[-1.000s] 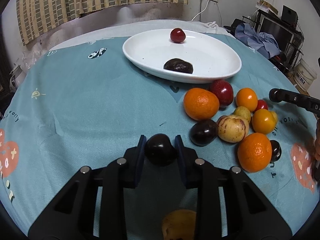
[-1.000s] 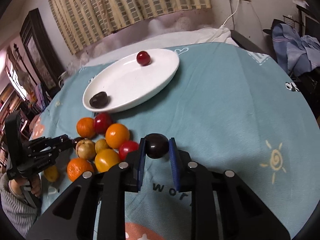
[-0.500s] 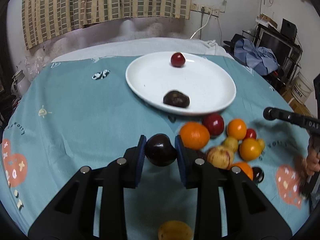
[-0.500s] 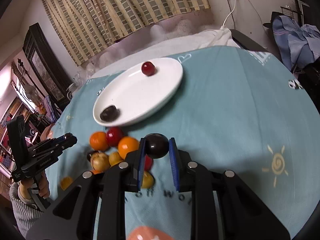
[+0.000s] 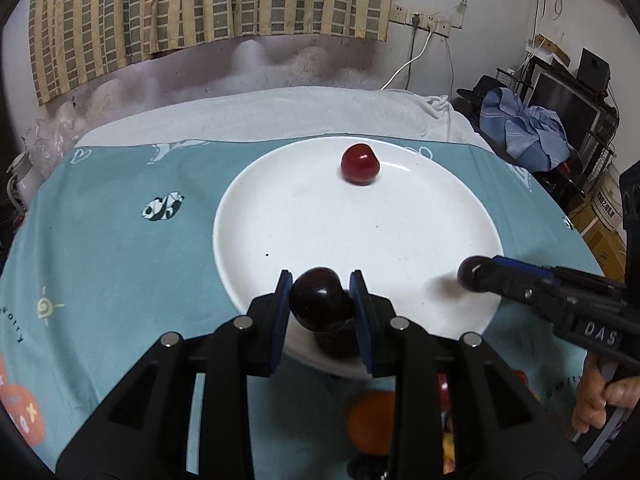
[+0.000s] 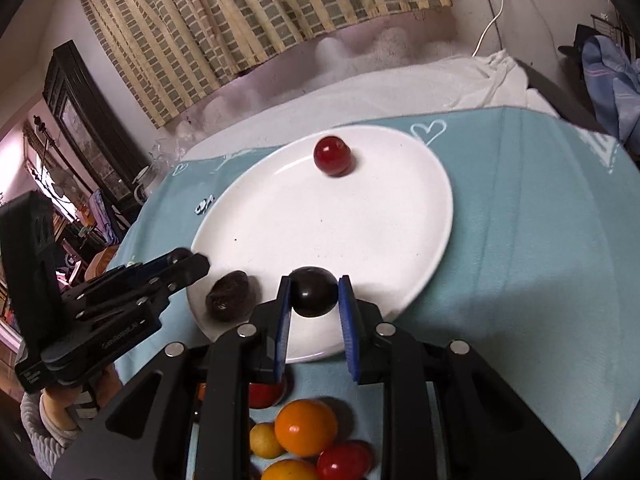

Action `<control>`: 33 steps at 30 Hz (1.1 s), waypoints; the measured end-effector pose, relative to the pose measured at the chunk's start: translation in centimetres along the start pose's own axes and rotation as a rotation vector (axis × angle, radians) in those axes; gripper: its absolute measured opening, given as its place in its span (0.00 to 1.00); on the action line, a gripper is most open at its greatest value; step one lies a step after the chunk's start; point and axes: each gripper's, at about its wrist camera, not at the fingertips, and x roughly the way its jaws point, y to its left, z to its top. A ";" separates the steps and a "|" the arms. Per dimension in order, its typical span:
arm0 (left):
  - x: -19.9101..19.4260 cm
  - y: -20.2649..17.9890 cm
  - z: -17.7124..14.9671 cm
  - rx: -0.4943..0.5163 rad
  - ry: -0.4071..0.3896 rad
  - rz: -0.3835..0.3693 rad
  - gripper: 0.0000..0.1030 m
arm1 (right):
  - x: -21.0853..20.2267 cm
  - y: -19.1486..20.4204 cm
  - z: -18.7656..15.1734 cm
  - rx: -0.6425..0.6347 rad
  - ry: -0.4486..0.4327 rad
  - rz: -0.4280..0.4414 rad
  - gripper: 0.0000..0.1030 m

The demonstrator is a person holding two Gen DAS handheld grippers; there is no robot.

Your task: Organize fruits

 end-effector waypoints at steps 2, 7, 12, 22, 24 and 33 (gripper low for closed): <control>0.8 0.5 -0.1 -0.029 0.011 -0.014 0.30 | 0.2 -0.5 0.2 0.019 0.025 0.028 0.25; 1.0 1.3 -0.6 -0.049 0.016 -0.027 0.48 | -0.4 -1.1 0.5 0.045 0.013 0.024 0.25; -1.7 2.5 -1.0 -0.100 -0.019 -0.045 0.55 | -1.6 -0.6 0.0 0.063 0.020 0.047 0.25; -10.3 3.1 -9.5 -0.082 -0.087 0.076 0.66 | -7.9 1.4 -4.7 0.004 -0.080 0.017 0.64; -11.5 2.4 -11.8 -0.044 -0.089 0.086 0.67 | -8.9 1.5 -6.1 -0.016 -0.088 0.014 0.64; -13.3 -0.3 -18.2 0.044 -0.046 0.089 0.76 | -10.6 -0.3 -9.0 0.049 -0.092 0.030 0.67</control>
